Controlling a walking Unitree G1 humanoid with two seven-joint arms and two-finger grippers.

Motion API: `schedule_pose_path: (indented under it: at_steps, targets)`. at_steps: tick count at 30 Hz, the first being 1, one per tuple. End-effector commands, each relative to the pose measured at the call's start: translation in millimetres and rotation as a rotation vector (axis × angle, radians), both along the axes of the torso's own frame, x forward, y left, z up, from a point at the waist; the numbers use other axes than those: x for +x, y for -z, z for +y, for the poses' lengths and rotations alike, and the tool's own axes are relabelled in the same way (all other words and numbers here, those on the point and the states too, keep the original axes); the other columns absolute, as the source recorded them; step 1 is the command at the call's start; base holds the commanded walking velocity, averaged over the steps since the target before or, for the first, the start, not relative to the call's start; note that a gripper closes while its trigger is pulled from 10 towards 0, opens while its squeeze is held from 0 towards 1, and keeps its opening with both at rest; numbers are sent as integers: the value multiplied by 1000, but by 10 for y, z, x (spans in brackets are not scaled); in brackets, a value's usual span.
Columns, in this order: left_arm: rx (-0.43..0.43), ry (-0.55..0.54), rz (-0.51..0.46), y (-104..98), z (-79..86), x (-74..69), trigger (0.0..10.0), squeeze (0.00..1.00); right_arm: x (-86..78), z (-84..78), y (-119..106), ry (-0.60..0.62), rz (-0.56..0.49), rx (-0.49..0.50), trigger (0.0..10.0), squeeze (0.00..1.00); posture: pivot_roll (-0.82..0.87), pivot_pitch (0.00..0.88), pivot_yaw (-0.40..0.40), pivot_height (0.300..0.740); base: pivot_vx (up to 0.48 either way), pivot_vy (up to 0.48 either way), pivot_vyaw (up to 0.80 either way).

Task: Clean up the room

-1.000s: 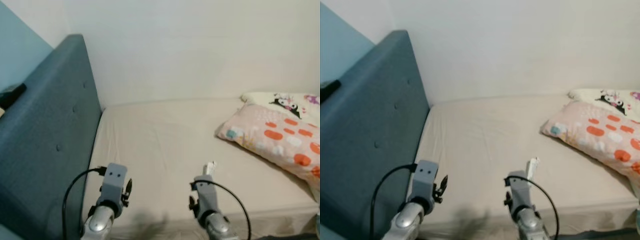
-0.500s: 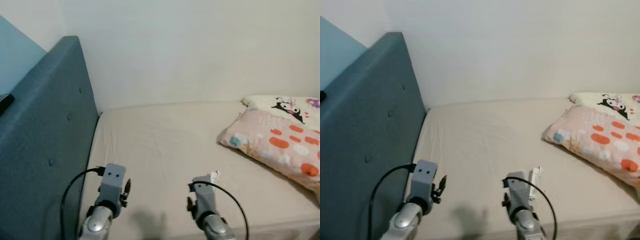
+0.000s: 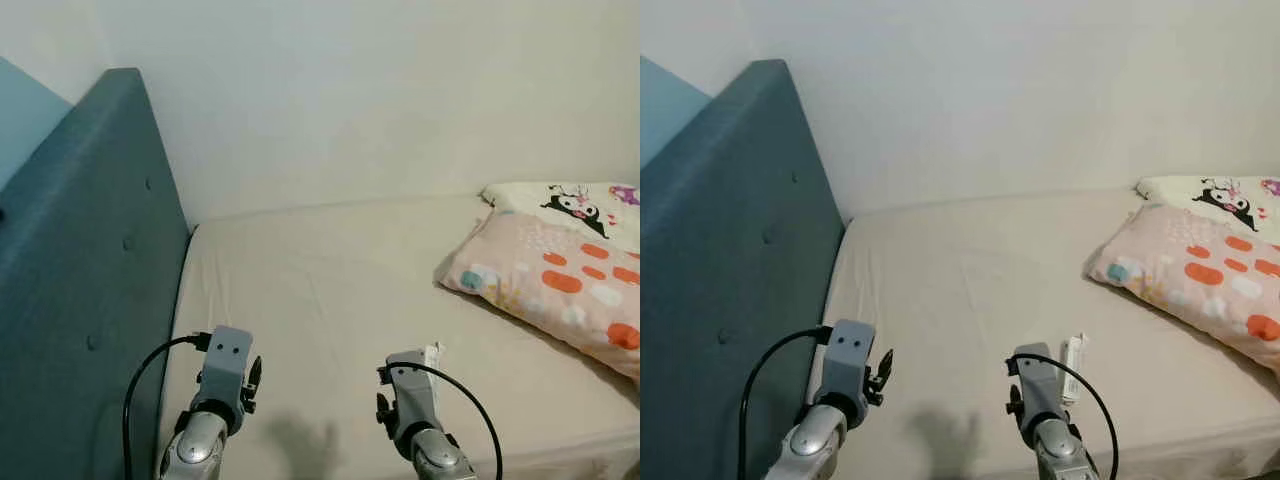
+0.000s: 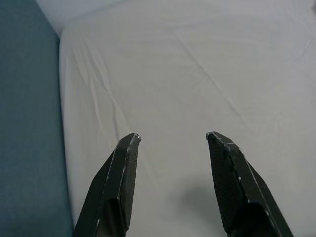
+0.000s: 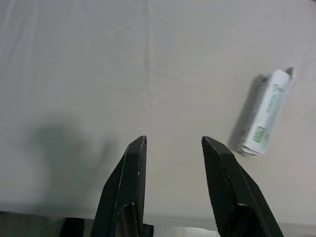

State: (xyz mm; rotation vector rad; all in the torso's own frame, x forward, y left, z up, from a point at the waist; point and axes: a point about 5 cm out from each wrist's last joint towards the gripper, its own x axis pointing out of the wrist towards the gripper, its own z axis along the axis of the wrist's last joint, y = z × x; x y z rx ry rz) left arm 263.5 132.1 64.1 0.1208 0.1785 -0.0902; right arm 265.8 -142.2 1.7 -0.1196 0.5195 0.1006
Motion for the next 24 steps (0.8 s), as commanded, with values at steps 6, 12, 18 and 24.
schedule_pose_path:
  at_steps: [6,12,18,24]
  targets:
    - [23,9,10,38,0,-35,10000,0,-16,-21,9,7,4,2,10000,0,-29,99,-23,740,0,-151,0]
    - [24,11,14,42,-14,-37,10000,0,-17,-19,8,6,3,0,10000,0,-29,104,-23,740,0,-480,0]
    - [24,10,15,43,-14,-36,10000,0,-21,-24,12,9,4,-1,10000,0,-30,104,-22,740,0,-480,0]
    - [26,5,13,41,-6,-32,10000,0,-25,-26,15,9,4,-3,10000,0,-30,104,-22,740,0,-480,0]
